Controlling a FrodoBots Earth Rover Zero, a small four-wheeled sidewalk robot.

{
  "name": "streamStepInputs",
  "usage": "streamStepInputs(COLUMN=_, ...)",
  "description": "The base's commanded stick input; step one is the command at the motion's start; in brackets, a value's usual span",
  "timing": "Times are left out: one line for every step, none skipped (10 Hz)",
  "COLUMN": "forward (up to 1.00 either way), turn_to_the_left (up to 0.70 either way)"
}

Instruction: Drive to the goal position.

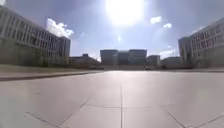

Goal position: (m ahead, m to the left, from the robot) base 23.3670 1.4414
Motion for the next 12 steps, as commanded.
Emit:
streamStepInputs(forward=1.0, turn_to_the_left=0.0)
streamStepInputs(forward=1.0, turn_to_the_left=0.0)
streamStepInputs(forward=1.0, turn_to_the_left=0.0)
streamStepInputs(forward=1.0, turn_to_the_left=0.0)
streamStepInputs(forward=1.0, turn_to_the_left=0.0)
streamStepInputs(forward=1.0, turn_to_the_left=0.0)
streamStepInputs(forward=1.0, turn_to_the_left=0.0)
streamStepInputs(forward=1.0, turn_to_the_left=0.0)
streamStepInputs(forward=1.0, turn_to_the_left=0.0)
streamStepInputs(forward=1.0, turn_to_the_left=0.0)
streamStepInputs(forward=1.0, turn_to_the_left=0.0)
streamStepInputs(forward=1.0, turn_to_the_left=0.0)
